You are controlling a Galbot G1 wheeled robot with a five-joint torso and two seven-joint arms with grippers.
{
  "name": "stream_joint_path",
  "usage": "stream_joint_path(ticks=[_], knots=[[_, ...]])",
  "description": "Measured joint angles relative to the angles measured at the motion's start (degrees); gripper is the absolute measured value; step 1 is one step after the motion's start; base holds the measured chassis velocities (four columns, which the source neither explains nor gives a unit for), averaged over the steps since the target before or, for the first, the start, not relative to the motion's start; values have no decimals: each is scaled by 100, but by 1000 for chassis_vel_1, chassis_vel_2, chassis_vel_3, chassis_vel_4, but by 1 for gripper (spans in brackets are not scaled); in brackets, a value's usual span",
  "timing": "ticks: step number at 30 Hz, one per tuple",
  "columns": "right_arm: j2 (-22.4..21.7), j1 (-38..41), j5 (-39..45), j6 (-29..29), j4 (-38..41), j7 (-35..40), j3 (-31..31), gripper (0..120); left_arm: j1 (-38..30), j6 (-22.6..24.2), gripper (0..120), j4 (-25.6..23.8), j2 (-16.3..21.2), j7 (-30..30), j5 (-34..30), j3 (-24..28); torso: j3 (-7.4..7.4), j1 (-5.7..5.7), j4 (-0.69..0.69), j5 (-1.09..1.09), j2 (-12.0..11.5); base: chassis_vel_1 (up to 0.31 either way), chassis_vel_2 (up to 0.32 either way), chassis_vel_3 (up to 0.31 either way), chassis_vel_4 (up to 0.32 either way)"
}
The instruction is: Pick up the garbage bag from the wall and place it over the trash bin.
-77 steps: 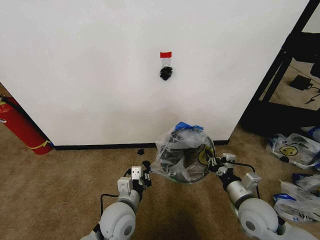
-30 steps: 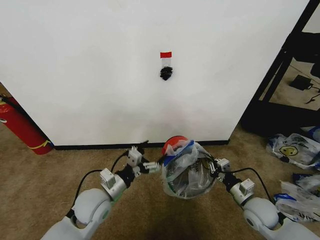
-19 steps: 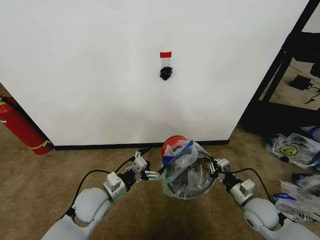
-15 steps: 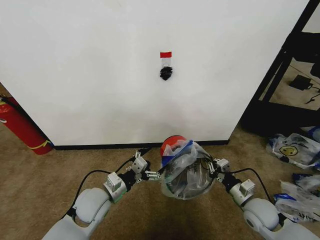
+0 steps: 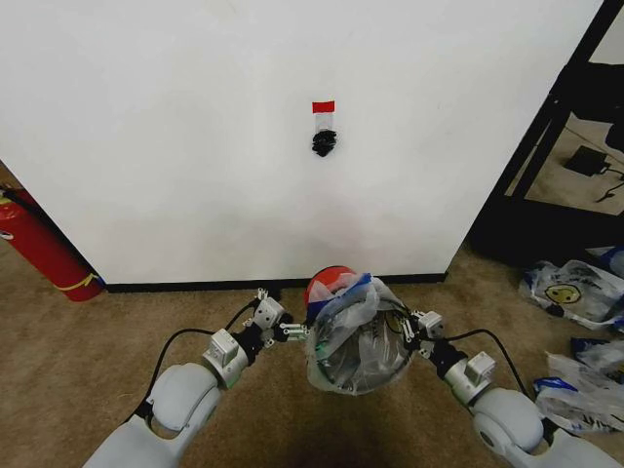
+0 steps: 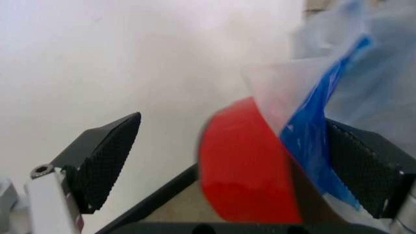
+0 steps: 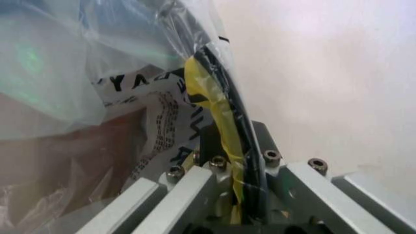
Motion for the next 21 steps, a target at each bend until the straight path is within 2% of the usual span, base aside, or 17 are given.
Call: stream_joint_path(ticks=[7,11,14,17,21], knots=[[-41,-22,-60,77,-56,-488,33,0,-131,409,100,142,-19,-504,-5,46,0,0,0,0,0,0,0,0,0],[-50,12,-64,399,-257,-1282,101,0,-231,697,100,335,-31,-732,-150,51,0,0,0,1,0,0,0,0,0],[-51,33,-32,534,-326,-1547,130,0,-268,747,100,442,-28,-810,-185,49,0,0,0,0,0,0,0,0,0],[-49,34,66,574,-347,-1597,132,0,-276,784,100,502,1,-862,-214,32,0,0,0,0,0,0,0,0,0],[12,53,281,513,-333,-1238,62,0,-169,787,100,393,59,-784,-345,12,0,0,0,0,0,0,0,0,0]])
